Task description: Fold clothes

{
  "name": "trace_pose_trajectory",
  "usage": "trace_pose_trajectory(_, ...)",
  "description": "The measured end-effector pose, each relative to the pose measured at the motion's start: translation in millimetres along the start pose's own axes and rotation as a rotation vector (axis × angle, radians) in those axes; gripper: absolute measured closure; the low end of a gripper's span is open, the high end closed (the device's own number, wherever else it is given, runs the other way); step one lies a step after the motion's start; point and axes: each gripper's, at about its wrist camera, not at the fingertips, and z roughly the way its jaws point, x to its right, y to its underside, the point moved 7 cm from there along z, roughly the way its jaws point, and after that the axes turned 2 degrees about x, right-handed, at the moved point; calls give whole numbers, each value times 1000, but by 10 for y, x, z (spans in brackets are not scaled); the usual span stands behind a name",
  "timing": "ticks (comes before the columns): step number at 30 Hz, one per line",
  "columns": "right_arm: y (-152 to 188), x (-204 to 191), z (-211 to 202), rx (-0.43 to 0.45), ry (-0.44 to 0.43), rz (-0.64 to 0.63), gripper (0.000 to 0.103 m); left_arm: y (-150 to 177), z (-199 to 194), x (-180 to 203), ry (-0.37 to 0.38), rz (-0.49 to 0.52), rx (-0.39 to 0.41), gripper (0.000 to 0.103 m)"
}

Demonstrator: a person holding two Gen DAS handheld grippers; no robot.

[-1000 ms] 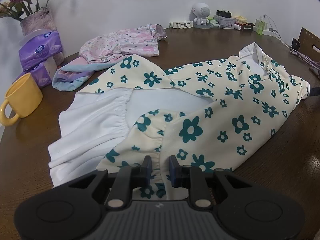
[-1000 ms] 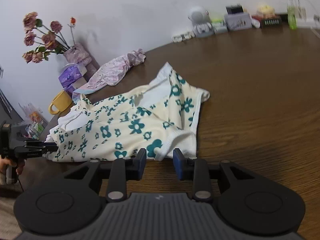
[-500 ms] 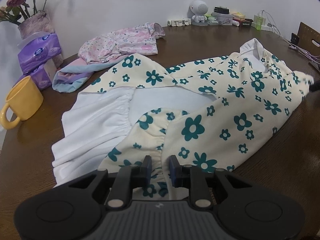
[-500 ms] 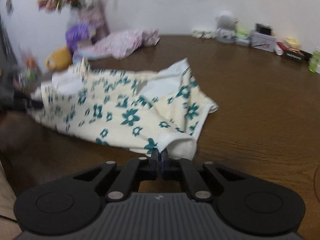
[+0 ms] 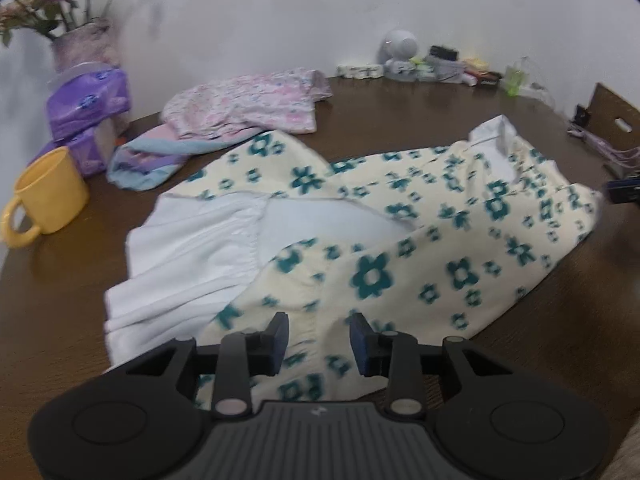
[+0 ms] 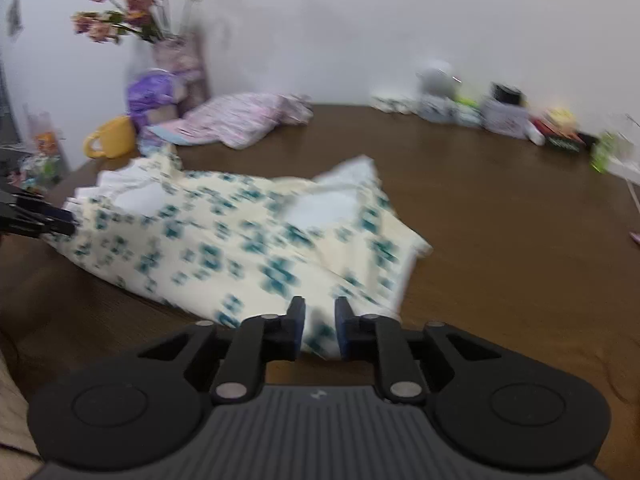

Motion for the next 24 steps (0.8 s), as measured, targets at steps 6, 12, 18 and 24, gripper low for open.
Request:
trace_pose_trajectory(6,-257,-500,570,9,-137,-54,84,-124,204,169,76,35,17,72)
trace_pose_trajectory(12,-187,-587,1010,-49,-109,-86,84,-13,281,13,70,4,4,75)
trace_pose_trajectory(18,-51,-104,869,-46,-1,30,93,134,167,-311,48,-67,13,75)
trace_pose_trajectory(24,25,15,766,-36,16,64,92,355,-284,-694,-38,-184,29,63)
